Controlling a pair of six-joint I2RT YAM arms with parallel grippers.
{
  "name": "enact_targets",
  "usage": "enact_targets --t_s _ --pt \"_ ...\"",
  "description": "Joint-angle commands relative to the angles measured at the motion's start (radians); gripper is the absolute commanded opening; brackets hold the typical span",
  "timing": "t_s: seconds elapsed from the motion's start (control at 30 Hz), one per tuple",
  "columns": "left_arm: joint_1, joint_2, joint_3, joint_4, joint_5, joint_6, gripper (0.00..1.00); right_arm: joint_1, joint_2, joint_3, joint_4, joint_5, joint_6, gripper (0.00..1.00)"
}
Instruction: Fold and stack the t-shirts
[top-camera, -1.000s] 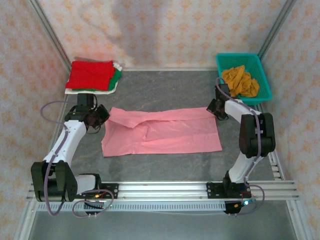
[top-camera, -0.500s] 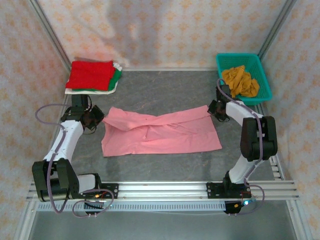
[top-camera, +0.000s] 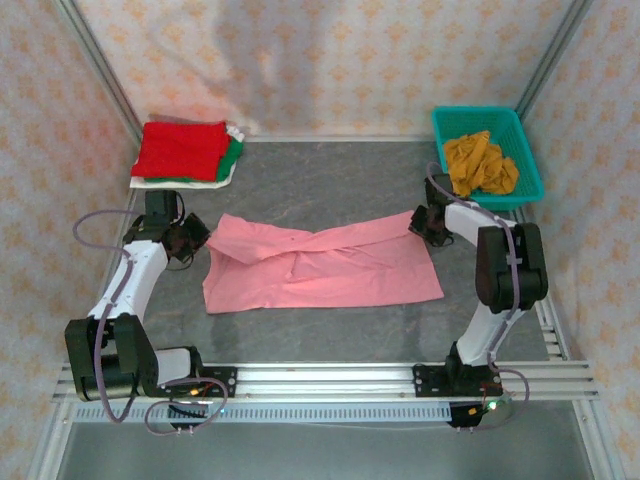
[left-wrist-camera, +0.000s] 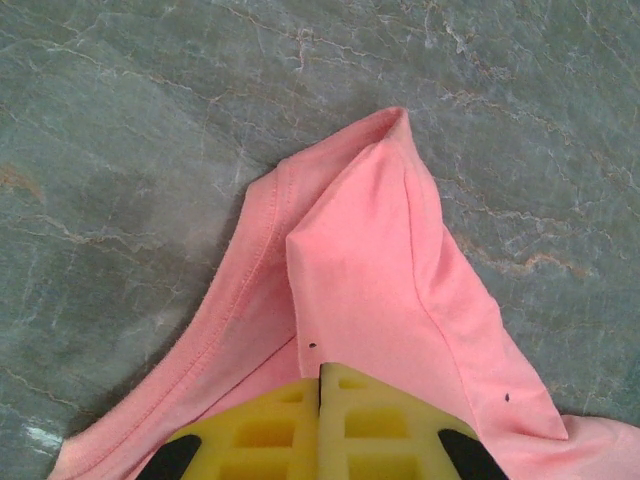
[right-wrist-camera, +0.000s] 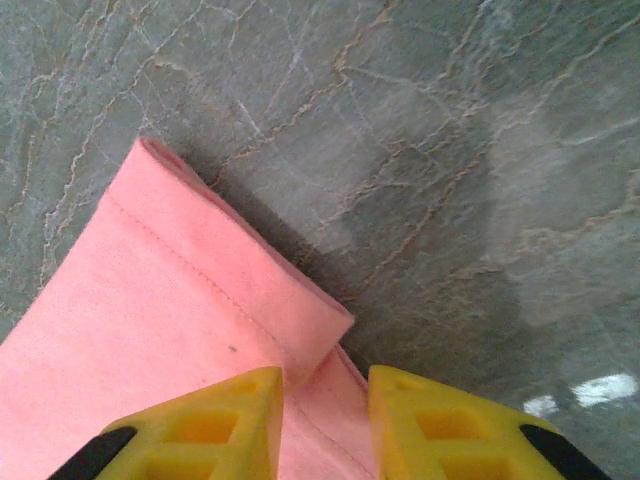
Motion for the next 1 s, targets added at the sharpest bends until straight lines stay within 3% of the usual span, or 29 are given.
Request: enact_targets --t_s 0.0,0.17,0.5,0.97 --pt "0.007 0.005 -0.002 0.019 -0.009 0.018 0.0 0.008 0.019 0.028 0.03 0.012 0.02 0.29" --pt "0.008 0.006 -0.006 0.021 -0.003 0.019 0.0 0.009 0.012 0.03 0.05 0.053 0.029 0.33" --pt "0.008 0.013 -0.002 0.028 0.006 0.019 0.0 0.009 0.059 0.054 0.074 0.083 0.03 0.31" --pt "0.007 0.02 -0.012 0.039 0.019 0.015 0.0 0.009 0.072 0.077 0.078 0.12 0.023 0.16"
